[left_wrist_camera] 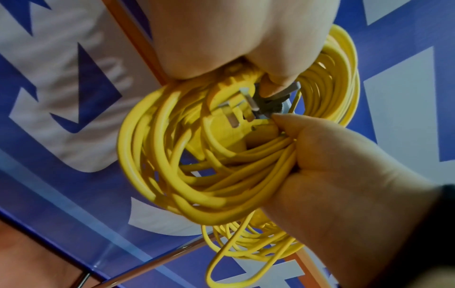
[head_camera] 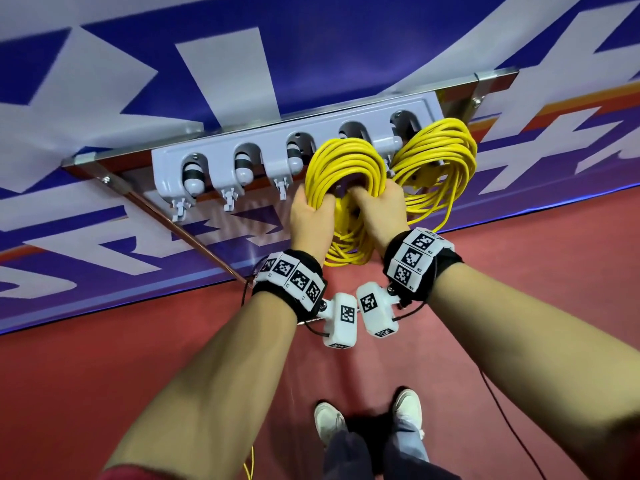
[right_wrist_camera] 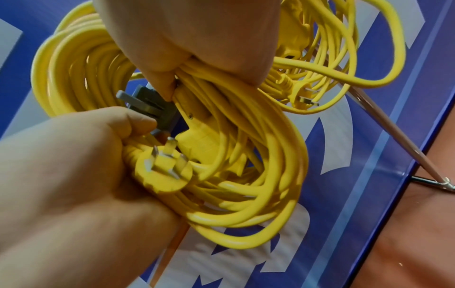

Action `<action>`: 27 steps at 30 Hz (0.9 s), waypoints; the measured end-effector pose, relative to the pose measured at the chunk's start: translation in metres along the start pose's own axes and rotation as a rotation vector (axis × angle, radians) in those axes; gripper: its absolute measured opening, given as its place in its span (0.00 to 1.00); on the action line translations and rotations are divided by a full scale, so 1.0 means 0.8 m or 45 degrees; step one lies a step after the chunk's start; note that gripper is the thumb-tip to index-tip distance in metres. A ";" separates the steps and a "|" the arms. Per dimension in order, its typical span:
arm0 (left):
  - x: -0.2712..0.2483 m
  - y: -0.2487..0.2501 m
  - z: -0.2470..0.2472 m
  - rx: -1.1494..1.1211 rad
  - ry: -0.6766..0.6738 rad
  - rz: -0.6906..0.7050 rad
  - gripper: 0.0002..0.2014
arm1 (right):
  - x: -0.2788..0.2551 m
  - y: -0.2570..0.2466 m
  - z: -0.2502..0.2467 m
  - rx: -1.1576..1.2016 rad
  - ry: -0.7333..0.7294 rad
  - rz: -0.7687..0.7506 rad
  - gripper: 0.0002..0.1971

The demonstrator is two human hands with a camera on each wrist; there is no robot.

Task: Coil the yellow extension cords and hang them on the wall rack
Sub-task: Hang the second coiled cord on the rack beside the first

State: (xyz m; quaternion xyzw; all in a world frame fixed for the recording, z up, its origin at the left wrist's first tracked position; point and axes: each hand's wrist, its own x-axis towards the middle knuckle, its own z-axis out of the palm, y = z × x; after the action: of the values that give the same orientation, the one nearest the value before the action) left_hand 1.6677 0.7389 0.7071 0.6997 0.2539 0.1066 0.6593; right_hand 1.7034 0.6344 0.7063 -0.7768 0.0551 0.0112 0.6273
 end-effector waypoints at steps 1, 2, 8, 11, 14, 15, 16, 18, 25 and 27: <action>0.002 0.001 0.001 0.003 -0.003 0.002 0.20 | 0.001 0.000 0.002 0.012 0.000 -0.009 0.15; 0.005 0.000 0.002 0.009 -0.008 0.006 0.17 | 0.002 0.001 0.004 0.011 -0.004 -0.022 0.15; 0.021 -0.002 0.000 -0.016 -0.055 0.024 0.13 | 0.013 0.007 0.016 -0.086 -0.029 -0.024 0.12; 0.023 0.001 -0.001 -0.032 -0.049 0.017 0.16 | 0.016 0.003 0.021 -0.099 -0.033 -0.005 0.16; 0.023 0.003 -0.001 -0.049 -0.072 0.028 0.21 | 0.019 0.005 0.024 -0.054 -0.026 0.022 0.18; 0.024 0.003 -0.001 -0.040 -0.075 0.031 0.23 | 0.019 0.004 0.024 -0.038 -0.030 0.035 0.17; 0.024 0.004 -0.001 -0.026 -0.076 0.031 0.25 | 0.020 0.003 0.024 -0.026 -0.035 0.040 0.14; 0.029 0.003 -0.001 -0.013 -0.076 0.011 0.27 | 0.022 -0.002 0.025 -0.025 -0.060 0.020 0.07; 0.050 -0.005 0.000 0.100 -0.046 -0.090 0.18 | 0.031 -0.008 0.031 -0.014 -0.124 0.104 0.05; 0.059 -0.013 0.001 0.117 -0.036 -0.138 0.21 | 0.036 -0.005 0.035 -0.038 -0.120 0.129 0.07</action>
State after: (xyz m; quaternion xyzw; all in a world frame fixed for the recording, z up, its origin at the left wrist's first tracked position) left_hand 1.7057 0.7619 0.6878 0.7157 0.2868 0.0491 0.6349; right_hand 1.7336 0.6606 0.7018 -0.7808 0.0644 0.0802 0.6162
